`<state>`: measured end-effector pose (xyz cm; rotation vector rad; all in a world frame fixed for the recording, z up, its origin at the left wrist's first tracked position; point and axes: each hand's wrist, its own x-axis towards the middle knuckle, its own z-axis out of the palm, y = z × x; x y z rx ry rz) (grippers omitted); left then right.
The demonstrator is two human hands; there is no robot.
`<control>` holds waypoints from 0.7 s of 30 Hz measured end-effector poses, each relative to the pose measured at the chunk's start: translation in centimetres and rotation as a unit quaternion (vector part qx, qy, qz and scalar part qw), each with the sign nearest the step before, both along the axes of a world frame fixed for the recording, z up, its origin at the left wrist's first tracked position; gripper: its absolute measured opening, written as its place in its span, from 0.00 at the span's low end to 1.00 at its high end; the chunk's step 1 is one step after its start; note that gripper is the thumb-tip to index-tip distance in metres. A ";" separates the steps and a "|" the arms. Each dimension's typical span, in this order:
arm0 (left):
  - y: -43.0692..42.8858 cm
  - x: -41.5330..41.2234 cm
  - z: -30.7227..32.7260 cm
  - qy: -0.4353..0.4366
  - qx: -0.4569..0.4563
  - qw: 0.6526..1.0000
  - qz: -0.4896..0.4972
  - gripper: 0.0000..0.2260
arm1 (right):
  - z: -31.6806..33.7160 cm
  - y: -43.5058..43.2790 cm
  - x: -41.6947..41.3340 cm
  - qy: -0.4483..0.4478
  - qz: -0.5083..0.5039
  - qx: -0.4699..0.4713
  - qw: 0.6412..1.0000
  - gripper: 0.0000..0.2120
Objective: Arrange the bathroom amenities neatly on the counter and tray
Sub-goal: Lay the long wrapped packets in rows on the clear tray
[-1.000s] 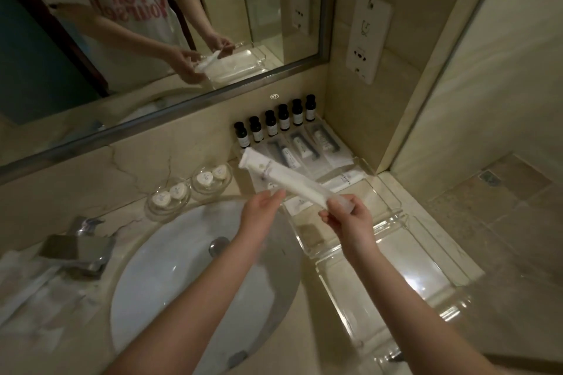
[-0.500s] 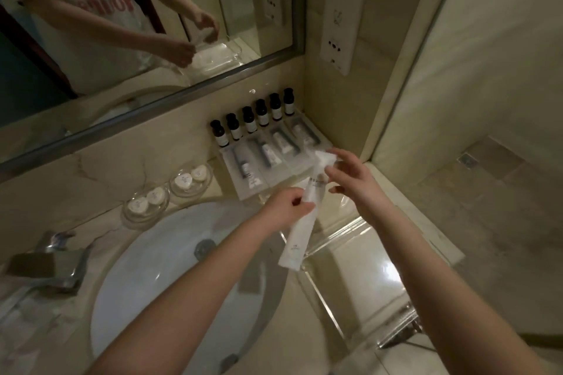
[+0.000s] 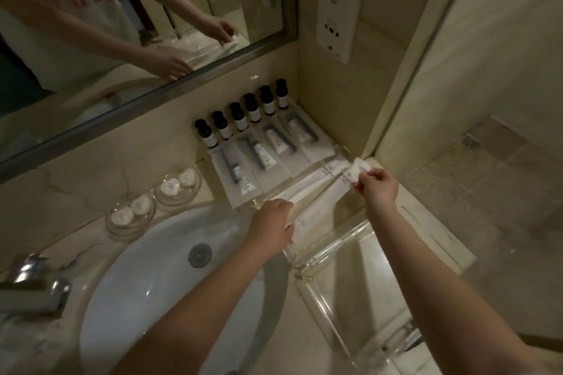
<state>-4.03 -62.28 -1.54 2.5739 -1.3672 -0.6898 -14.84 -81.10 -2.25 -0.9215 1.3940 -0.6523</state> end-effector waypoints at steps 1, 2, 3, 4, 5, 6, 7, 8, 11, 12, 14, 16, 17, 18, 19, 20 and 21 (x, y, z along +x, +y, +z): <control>0.0 -0.1 -0.2 -0.014 0.005 1.000 -0.022 0.22 | -0.6 0.3 0.3 0.014 -0.019 0.006 1.000 0.12; 0.0 -0.2 -0.3 -0.026 0.010 0.999 -0.040 0.23 | -1.2 0.7 0.7 0.019 -0.035 0.012 0.999 0.12; -0.1 -0.4 -0.5 -0.038 0.016 0.998 -0.057 0.23 | -1.5 1.1 1.0 0.022 -0.041 0.014 0.999 0.12; -0.2 -0.5 -0.6 -0.046 0.024 0.996 -0.073 0.24 | -1.8 1.3 1.3 0.026 -0.041 0.012 0.999 0.12; -0.3 -0.7 -0.8 -0.052 0.033 0.994 -0.088 0.24 | -2.1 1.5 1.5 0.033 -0.037 0.009 0.999 0.12; -0.4 -0.9 -0.9 -0.057 0.046 0.992 -0.099 0.25 | -2.2 1.6 1.6 0.041 -0.033 0.008 0.999 0.11; -0.5 -1.0 -1.0 -0.061 0.061 0.991 -0.105 0.25 | -2.2 1.6 1.7 0.050 -0.030 0.012 0.998 0.10; -0.6 -1.2 -1.1 -0.065 0.074 0.989 -0.108 0.25 | -2.2 1.5 1.7 0.067 -0.021 0.015 0.997 0.10; -0.7 -1.3 -1.5 -0.084 0.091 0.986 -0.112 0.24 | -1.7 1.7 1.5 0.191 0.076 -0.058 0.977 0.15; -0.8 -1.4 -1.6 -0.090 0.092 0.985 -0.112 0.23 | -1.5 1.9 1.2 0.234 0.119 -0.124 0.957 0.18; -0.7 -1.4 -1.8 -0.094 0.099 0.984 -0.114 0.23 | -1.6 2.5 0.4 0.315 0.239 -0.295 0.870 0.22; -0.6 -1.4 -1.9 -0.089 0.107 0.983 -0.117 0.23 | -2.2 2.9 -0.2 0.389 0.370 -0.414 0.735 0.23; -0.5 -1.4 -1.9 -0.086 0.109 0.983 -0.118 0.23 | -2.7 2.9 -0.5 0.406 0.416 -0.430 0.691 0.23; -0.5 -1.4 -1.8 -0.081 0.110 0.984 -0.118 0.23 | -2.9 3.0 -0.6 0.414 0.443 -0.424 0.673 0.23; -0.4 -1.3 -1.7 -0.074 0.113 0.984 -0.118 0.23 | -2.9 3.2 -0.7 0.419 0.458 -0.409 0.669 0.23; -0.4 -1.2 -1.6 -0.064 0.115 0.984 -0.119 0.23 | -2.9 3.3 -0.8 0.427 0.465 -0.399 0.665 0.23; -0.3 -1.2 -1.4 -0.058 0.117 0.984 -0.121 0.23 | -2.7 3.5 -0.9 0.436 0.471 -0.395 0.657 0.23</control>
